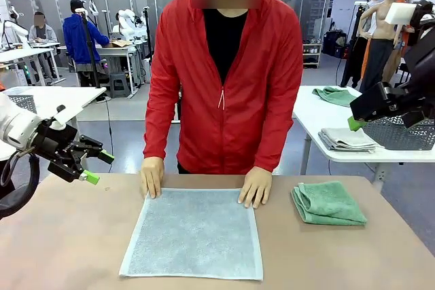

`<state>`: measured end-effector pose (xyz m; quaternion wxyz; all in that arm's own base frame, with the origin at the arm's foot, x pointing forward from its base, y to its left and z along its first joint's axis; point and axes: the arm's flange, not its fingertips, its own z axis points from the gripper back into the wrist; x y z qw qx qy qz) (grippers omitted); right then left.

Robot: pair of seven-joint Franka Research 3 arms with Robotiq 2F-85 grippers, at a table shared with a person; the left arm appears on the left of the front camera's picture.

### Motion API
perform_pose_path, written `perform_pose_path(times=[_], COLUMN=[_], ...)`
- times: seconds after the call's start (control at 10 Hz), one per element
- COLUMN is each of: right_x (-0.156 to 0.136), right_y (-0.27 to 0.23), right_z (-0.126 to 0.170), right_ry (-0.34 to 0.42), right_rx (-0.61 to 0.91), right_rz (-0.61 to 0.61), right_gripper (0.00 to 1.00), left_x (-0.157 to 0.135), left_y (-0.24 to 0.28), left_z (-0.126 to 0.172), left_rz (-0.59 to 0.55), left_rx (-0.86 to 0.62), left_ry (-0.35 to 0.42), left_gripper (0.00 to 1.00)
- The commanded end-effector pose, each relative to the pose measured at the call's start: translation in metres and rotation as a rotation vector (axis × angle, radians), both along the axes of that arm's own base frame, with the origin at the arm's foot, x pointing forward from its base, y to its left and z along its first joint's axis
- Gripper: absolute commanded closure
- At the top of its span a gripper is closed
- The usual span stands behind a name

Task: Fold the towels and place them in the basket.
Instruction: When a person lays out a Towel with hook on the table, fold it in half twice.

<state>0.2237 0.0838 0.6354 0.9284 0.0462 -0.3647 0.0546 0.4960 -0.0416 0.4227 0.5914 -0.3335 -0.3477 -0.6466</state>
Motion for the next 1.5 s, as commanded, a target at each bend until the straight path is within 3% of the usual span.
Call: perform_pose_path(times=[0.0,1.4], right_x=[0.0009,0.0009], right_y=[-0.0007,-0.0007], right_z=[0.0002,0.0002], right_ry=[-0.005,-0.005], right_rx=[-0.002,-0.002], right_rz=[-0.008,-0.008], right_gripper=[0.00,0.00], left_x=[-0.0002,-0.0002], left_y=[0.0004,0.0004], left_z=[0.0001,0.0001], left_rz=[0.000,0.000], left_rx=[0.009,0.009], left_ry=[-0.001,-0.001], left_gripper=[0.00,0.00])
